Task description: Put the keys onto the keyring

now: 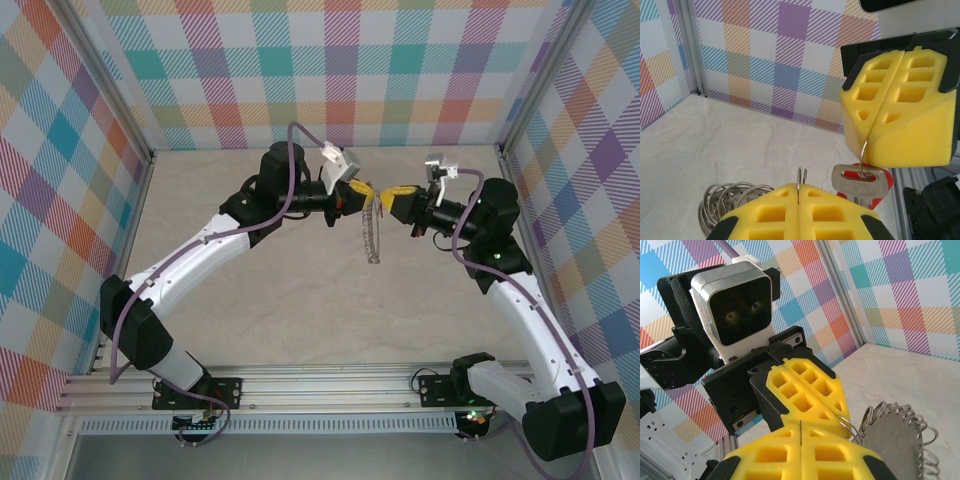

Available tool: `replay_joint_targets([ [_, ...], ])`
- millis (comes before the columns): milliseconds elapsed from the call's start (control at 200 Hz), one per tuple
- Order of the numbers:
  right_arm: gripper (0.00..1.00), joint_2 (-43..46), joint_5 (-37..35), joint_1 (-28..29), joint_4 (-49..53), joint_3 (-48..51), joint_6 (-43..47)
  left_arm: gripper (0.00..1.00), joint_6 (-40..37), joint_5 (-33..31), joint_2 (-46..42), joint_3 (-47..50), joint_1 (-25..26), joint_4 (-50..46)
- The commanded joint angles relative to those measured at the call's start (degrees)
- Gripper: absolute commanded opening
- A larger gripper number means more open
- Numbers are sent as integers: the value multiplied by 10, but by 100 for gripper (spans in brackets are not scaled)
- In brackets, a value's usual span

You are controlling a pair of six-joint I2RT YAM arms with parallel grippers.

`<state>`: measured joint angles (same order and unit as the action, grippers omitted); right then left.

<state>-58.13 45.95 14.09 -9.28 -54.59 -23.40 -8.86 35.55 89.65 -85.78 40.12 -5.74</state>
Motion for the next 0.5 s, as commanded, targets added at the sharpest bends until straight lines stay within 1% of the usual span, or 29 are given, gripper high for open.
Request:
replay_joint_targets([
  [0, 0, -7, -6, 5, 5, -22, 23, 0, -11, 15, -4, -22, 8, 12],
  [495, 0, -24, -19, 12, 13, -28, 32, 0, -8, 22, -12, -22, 13, 18],
])
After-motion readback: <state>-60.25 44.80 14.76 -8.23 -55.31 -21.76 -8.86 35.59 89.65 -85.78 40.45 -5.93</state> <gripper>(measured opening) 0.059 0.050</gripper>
